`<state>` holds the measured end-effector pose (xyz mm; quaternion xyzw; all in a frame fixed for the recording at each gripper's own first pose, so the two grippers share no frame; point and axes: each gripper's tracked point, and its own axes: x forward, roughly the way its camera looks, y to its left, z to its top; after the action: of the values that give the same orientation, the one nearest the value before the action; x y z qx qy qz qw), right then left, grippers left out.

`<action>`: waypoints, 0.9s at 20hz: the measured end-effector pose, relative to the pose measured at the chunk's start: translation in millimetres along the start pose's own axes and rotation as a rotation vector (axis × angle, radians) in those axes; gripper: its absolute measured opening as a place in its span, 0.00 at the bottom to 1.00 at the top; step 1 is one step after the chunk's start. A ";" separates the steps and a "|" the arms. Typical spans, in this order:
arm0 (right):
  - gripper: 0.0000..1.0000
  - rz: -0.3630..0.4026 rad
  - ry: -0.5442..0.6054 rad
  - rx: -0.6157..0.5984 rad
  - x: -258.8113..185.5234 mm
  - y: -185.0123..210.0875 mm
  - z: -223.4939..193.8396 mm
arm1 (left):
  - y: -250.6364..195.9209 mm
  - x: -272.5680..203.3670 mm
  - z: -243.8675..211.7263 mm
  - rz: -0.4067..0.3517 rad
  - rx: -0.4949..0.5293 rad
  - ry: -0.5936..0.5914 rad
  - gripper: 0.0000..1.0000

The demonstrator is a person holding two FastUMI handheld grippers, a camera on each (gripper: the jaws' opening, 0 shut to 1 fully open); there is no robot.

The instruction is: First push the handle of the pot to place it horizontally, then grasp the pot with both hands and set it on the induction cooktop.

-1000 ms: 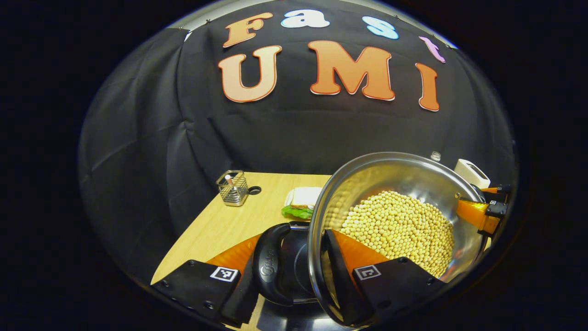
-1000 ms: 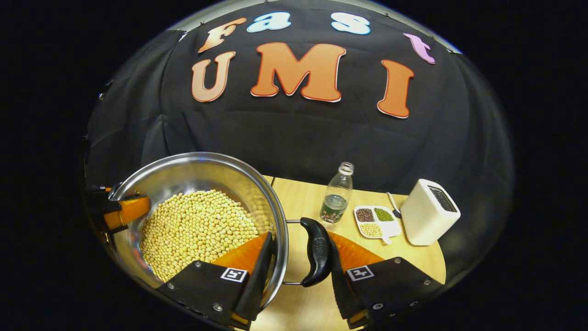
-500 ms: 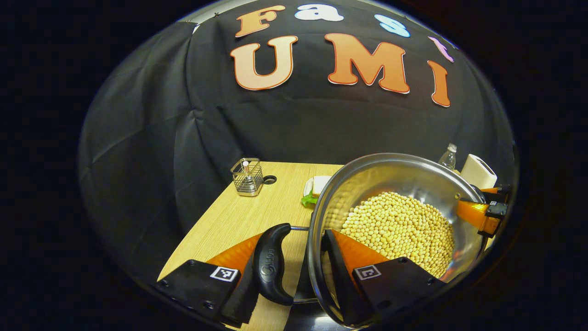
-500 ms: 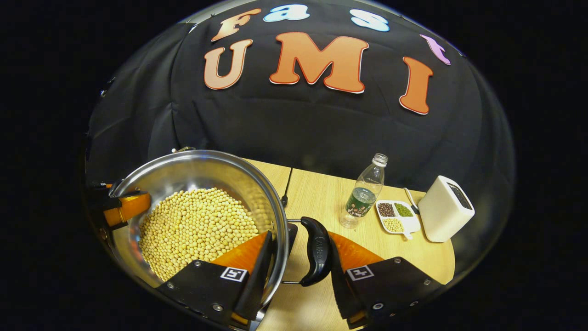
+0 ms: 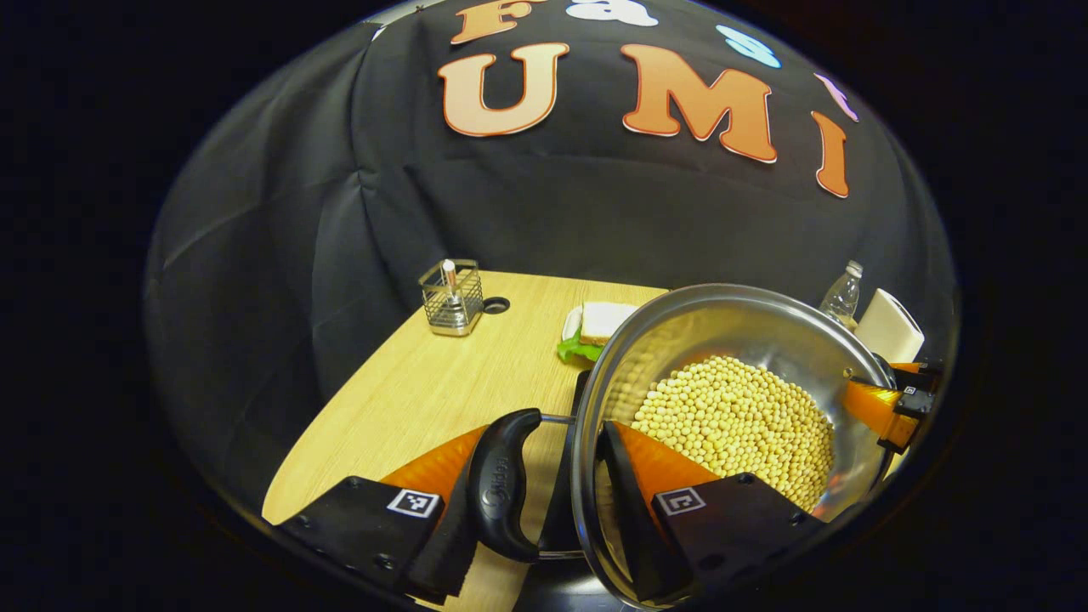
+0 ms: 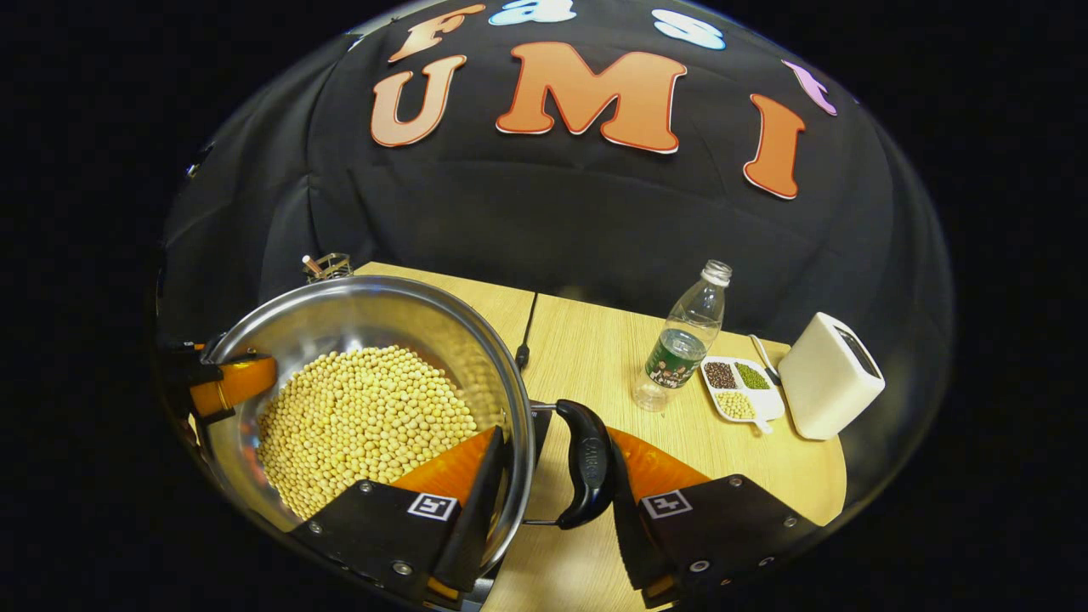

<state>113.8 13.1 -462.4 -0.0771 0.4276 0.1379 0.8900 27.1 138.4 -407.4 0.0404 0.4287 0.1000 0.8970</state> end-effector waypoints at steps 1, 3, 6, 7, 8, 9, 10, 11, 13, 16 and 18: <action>0.65 0.001 0.008 0.006 -0.1 0.8 -1.3 | 0.0 4.4 -0.2 0.002 0.002 0.001 0.78; 0.65 0.004 0.031 0.011 1.5 1.0 -4.5 | -1.5 10.0 -1.8 0.004 0.006 0.008 0.78; 0.65 0.000 0.069 0.009 9.2 3.7 -8.6 | -4.9 19.9 -6.6 0.005 0.003 0.030 0.78; 0.65 0.002 0.079 0.014 10.5 4.9 -8.7 | -3.8 21.7 -9.4 0.006 0.001 0.037 0.78; 0.65 0.004 0.088 0.010 12.4 4.8 -8.8 | -4.2 24.3 -11.3 0.007 -0.002 0.043 0.75; 0.65 0.005 0.096 0.014 12.8 5.6 -8.6 | -4.2 26.2 -12.4 0.010 -0.002 0.046 0.77; 0.65 0.006 0.101 0.013 13.2 4.8 -9.8 | -4.6 27.8 -12.1 0.013 -0.004 0.048 0.78; 0.65 0.007 0.107 0.019 13.2 5.6 -10.6 | -4.3 28.0 -12.6 0.017 -0.002 0.048 0.78; 0.65 0.007 0.119 0.027 15.6 6.9 -14.1 | -3.8 28.7 -12.3 0.021 0.002 0.047 0.78; 0.65 0.001 0.128 0.034 15.8 7.6 -16.0 | -3.9 29.6 -13.6 0.017 0.001 0.050 0.78; 0.65 -0.001 0.127 0.035 16.5 6.5 -13.8 | -1.9 33.2 -14.7 0.015 -0.003 0.047 0.77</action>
<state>111.4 18.7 -484.0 -0.0706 0.4854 0.1247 0.8625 36.3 143.5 -442.2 0.0398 0.4493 0.1084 0.8859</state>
